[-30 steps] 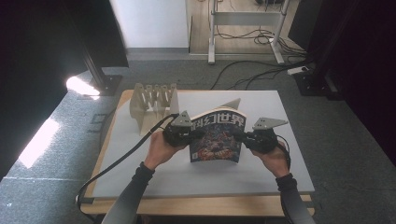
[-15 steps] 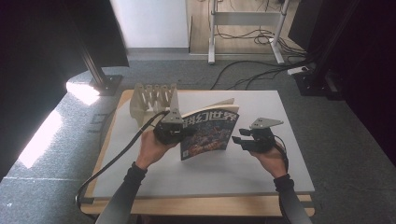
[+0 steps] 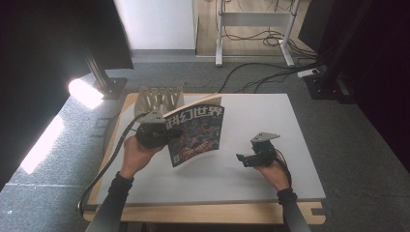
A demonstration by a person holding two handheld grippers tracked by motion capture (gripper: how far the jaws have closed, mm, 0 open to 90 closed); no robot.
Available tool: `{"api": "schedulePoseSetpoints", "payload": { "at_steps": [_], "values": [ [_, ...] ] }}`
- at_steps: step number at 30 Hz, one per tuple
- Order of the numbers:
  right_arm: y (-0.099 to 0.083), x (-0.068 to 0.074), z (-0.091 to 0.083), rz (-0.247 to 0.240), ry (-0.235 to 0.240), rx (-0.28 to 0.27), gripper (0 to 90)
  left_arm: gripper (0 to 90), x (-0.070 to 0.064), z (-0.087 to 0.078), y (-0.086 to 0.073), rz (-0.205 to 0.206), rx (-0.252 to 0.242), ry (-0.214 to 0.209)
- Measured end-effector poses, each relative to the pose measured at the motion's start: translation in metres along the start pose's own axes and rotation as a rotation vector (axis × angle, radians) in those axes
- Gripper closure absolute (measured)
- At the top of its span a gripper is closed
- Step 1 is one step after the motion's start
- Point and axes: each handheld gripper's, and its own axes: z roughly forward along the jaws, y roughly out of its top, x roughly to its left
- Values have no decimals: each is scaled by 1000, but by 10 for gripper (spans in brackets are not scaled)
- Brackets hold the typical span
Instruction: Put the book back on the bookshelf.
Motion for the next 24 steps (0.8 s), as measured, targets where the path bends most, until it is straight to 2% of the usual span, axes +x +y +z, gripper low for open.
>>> {"api": "schedulePoseSetpoints", "payload": {
  "at_steps": [2,3,4,13,17,24],
  "values": [
    [-3,-1,2,6,-6,5,96,827,2,-4,-1,-7,-1,3],
    [-9,-1,6,22,-16,10,11,827,3,-7,-3,-16,-6,7],
    [-11,-1,7,25,-24,15,0,827,5,-14,-5,-31,-12,15],
    [-29,-3,15,38,-43,36,0,827,13,-36,-14,-72,-14,55],
    [-37,-4,22,38,-50,72,0,827,19,-48,-22,-100,-18,79],
    [-36,-3,22,38,-58,73,0,827,28,-63,-31,-136,-19,118]
  ]
}}
